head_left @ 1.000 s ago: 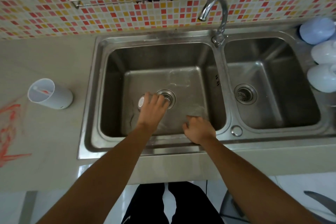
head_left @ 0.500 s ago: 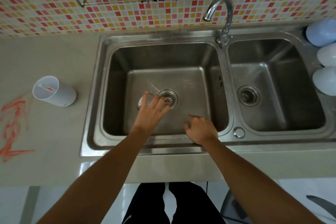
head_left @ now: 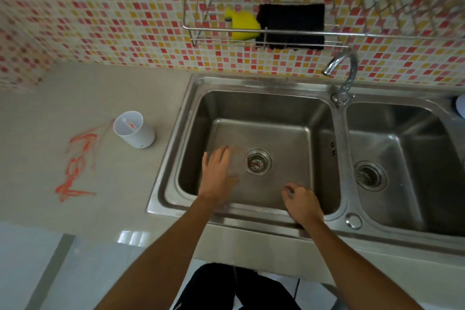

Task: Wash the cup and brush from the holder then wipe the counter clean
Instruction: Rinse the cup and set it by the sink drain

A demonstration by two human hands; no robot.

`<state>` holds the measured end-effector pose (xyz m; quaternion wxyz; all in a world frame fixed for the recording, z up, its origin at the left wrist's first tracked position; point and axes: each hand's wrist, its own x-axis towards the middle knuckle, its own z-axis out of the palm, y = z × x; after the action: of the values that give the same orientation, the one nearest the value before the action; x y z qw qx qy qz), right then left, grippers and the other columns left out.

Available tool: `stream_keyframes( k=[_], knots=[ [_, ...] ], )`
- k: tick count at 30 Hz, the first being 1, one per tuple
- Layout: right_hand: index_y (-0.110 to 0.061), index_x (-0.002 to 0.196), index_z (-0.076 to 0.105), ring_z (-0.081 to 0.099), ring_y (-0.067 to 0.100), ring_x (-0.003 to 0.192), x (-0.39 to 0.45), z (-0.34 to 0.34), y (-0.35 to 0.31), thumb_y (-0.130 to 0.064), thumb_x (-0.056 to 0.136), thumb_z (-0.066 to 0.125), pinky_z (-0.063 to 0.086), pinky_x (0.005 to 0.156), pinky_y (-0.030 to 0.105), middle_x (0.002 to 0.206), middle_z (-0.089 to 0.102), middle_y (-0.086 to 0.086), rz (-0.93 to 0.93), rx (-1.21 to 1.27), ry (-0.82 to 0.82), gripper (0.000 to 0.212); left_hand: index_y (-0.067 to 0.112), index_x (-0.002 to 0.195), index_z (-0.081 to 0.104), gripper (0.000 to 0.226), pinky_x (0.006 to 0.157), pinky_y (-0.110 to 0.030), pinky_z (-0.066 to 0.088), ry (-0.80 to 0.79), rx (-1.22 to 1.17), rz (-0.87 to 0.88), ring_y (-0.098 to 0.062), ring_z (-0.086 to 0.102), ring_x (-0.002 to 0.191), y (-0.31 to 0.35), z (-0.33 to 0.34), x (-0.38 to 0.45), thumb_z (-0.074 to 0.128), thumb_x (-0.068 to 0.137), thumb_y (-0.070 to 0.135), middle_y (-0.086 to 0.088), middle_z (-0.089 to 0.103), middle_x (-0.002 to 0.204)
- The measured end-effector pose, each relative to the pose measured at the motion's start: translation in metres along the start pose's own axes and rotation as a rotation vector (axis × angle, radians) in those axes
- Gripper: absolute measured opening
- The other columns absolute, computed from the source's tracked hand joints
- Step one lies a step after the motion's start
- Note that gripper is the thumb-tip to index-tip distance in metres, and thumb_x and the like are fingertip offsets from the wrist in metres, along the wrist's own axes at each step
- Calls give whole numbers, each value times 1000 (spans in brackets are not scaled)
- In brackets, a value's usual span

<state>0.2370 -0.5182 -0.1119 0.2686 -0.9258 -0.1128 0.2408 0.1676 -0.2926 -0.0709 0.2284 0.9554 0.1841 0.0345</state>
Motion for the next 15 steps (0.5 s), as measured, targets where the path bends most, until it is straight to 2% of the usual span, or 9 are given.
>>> stream_keyframes(
  k=[1, 3, 6, 11, 13, 15],
  knots=[
    [-16, 117, 64, 63, 20, 90, 0, 0, -1, -26, 97, 53, 44, 79, 26, 101, 69, 8, 23, 44, 29, 25, 28, 137, 37, 77, 118, -51, 16, 32, -70, -31, -15, 35, 135, -4, -6, -2, 79, 73, 36, 4, 42, 141],
    [-13, 101, 67, 61, 16, 76, 2, 2, -4, -23, 98, 51, 42, 72, 25, 84, 66, 5, 60, 85, 67, 19, 30, 136, 37, 80, 115, -45, 25, 77, -188, -58, -15, 38, 131, -12, -21, -7, 81, 70, 38, 5, 45, 138],
    [-12, 71, 57, 51, 12, 57, 4, 10, -7, -22, 99, 49, 44, 61, 29, 63, 55, 4, 105, 54, 52, 31, 26, 141, 33, 87, 108, -41, 39, 71, -315, -100, -16, 41, 129, -27, -44, -17, 81, 70, 40, 1, 44, 141],
    [-9, 60, 61, 58, 21, 56, 13, 28, -21, -27, 97, 51, 44, 58, 29, 56, 61, 6, 176, 193, 63, 43, 27, 141, 32, 89, 104, -35, 42, 196, -386, -163, -18, 43, 128, -50, -75, -33, 79, 69, 48, 0, 44, 142],
    [-6, 54, 54, 51, 25, 55, 20, 32, -37, -26, 98, 51, 36, 57, 31, 54, 55, 8, 205, 268, 84, 49, 26, 140, 33, 88, 103, -37, 44, 249, -391, -188, -17, 45, 126, -60, -85, -39, 77, 69, 54, 1, 45, 141],
    [-8, 49, 47, 43, 24, 56, 26, 37, -58, -27, 98, 52, 35, 57, 36, 52, 46, 9, 222, 343, 86, 53, 27, 140, 32, 88, 103, -36, 44, 286, -401, -229, -15, 45, 125, -69, -94, -46, 73, 69, 59, 4, 45, 140]
  ],
)
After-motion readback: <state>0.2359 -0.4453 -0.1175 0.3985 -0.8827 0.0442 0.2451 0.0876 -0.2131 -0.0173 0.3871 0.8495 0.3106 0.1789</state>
